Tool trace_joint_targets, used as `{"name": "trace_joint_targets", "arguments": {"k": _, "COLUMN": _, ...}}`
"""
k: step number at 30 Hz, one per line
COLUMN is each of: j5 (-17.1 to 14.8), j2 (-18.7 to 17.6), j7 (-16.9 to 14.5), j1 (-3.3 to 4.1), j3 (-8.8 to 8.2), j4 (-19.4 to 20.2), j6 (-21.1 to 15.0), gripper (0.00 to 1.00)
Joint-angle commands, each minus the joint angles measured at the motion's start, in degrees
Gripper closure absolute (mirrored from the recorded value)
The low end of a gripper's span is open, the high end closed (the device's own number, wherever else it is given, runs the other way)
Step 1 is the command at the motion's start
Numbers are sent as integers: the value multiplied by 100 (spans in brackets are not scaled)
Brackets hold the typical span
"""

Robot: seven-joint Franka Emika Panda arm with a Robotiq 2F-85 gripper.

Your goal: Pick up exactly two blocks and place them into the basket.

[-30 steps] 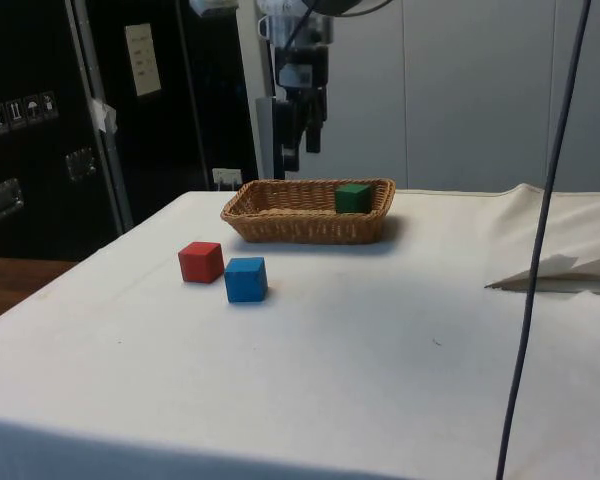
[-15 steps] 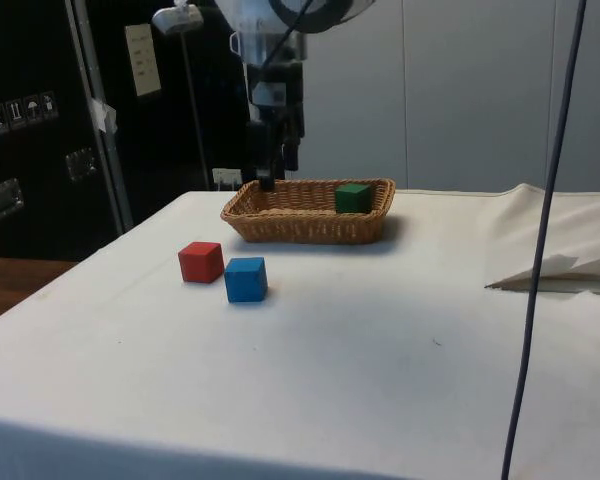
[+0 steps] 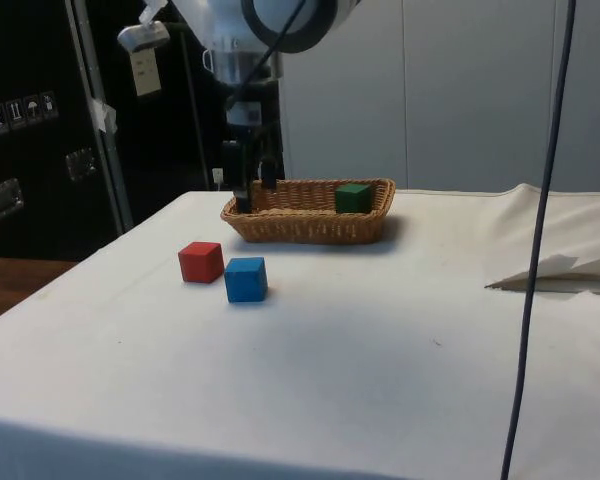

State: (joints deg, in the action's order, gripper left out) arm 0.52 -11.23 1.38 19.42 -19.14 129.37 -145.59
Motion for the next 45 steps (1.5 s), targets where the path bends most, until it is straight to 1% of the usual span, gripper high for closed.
{"name": "trace_joint_targets", "arguments": {"k": 1, "j5": 11, "j2": -63, "j7": 40, "j1": 23, "j3": 29, "j4": -46, "j6": -23, "gripper": 0}}
{"name": "trace_joint_targets", "arguments": {"k": 2, "j5": -17, "j2": -132, "j7": 17, "j1": 11, "j3": 80, "j4": -97, "j6": -29, "gripper": 0}}
{"name": "trace_joint_targets", "arguments": {"k": 4, "j5": -40, "j2": -189, "j7": -6, "j1": 6, "j3": 126, "j4": -143, "j6": -34, "gripper": 0}}
{"name": "trace_joint_targets", "arguments": {"k": 5, "j5": 0, "j2": -109, "j7": 6, "j1": 0, "j3": 86, "j4": -86, "j6": 0, "gripper": 0}}
{"name": "trace_joint_targets", "arguments": {"k": 6, "j5": -57, "j2": -229, "j7": -29, "j1": -6, "j3": 149, "j4": -172, "j6": -46, "gripper": 0}}
{"name": "trace_joint_targets", "arguments": {"k": 10, "j5": -103, "j2": -407, "j7": -92, "j1": -17, "j3": 201, "j4": -281, "j6": -103, "gripper": 0}}
{"name": "trace_joint_targets", "arguments": {"k": 12, "j5": -115, "j2": -556, "j7": -138, "j1": -23, "j3": 235, "j4": -372, "j6": -155, "gripper": 0}}
{"name": "trace_joint_targets", "arguments": {"k": 13, "j5": -23, "j2": -521, "j7": -63, "j1": 0, "j3": 183, "j4": -355, "j6": -115, "gripper": 0}}
{"name": "trace_joint_targets", "arguments": {"k": 14, "j5": -109, "j2": -607, "j7": -149, "j1": -23, "j3": 246, "j4": -401, "j6": -183, "gripper": 0}}
{"name": "trace_joint_targets", "arguments": {"k": 17, "j5": -103, "j2": -796, "j7": -206, "j1": -34, "j3": 281, "j4": -493, "j6": -298, "gripper": 0}}
{"name": "trace_joint_targets", "arguments": {"k": 20, "j5": -109, "j2": -905, "j7": -264, "j1": -34, "j3": 304, "j4": -527, "j6": -395, "gripper": 0}}
{"name": "trace_joint_targets", "arguments": {"k": 21, "j5": -23, "j2": -900, "j7": -189, "j1": 0, "j3": 241, "j4": -527, "j6": -355, "gripper": 0}}
{"name": "trace_joint_targets", "arguments": {"k": 22, "j5": -120, "j2": -940, "j7": -292, "j1": -40, "j3": 315, "j4": -533, "j6": -430, "gripper": 0}}
{"name": "trace_joint_targets", "arguments": {"k": 27, "j5": -206, "j2": -1100, "j7": -476, "j1": -86, "j3": 390, "j4": -556, "j6": -596, "gripper": 0}}
{"name": "trace_joint_targets", "arguments": {"k": 29, "j5": -258, "j2": -1134, "j7": -561, "j1": -86, "j3": 401, "j4": -550, "j6": -642, "gripper": 0}}
{"name": "trace_joint_targets", "arguments": {"k": 30, "j5": -109, "j2": -1129, "j7": -413, "j1": -6, "j3": 281, "j4": -556, "j6": -602, "gripper": 0}}
{"name": "trace_joint_targets", "arguments": {"k": 31, "j5": -286, "j2": -1146, "j7": -613, "j1": -86, "j3": 401, "j4": -544, "j6": -659, "gripper": 0}}
{"name": "trace_joint_targets", "arguments": {"k": 34, "j5": -424, "j2": -1197, "j7": -796, "j1": -80, "j3": 407, "j4": -544, "j6": -699, "gripper": 0}}
{"name": "trace_joint_targets", "arguments": {"k": 38, "j5": -516, "j2": -1266, "j7": -917, "j1": -69, "j3": 407, "j4": -556, "j6": -722, "gripper": 0}}
{"name": "trace_joint_targets", "arguments": {"k": 39, "j5": -401, "j2": -1243, "j7": -819, "j1": -6, "j3": 309, "j4": -556, "j6": -659, "gripper": 0}}
{"name": "trace_joint_targets", "arguments": {"k": 40, "j5": -516, "j2": -1278, "j7": -928, "j1": -69, "j3": 407, "j4": -556, "j6": -733, "gripper": 0}}
{"name": "trace_joint_targets", "arguments": {"k": 45, "j5": -476, "j2": -1381, "j7": -980, "j1": -63, "j3": 378, "j4": -579, "j6": -785, "gripper": 0}}
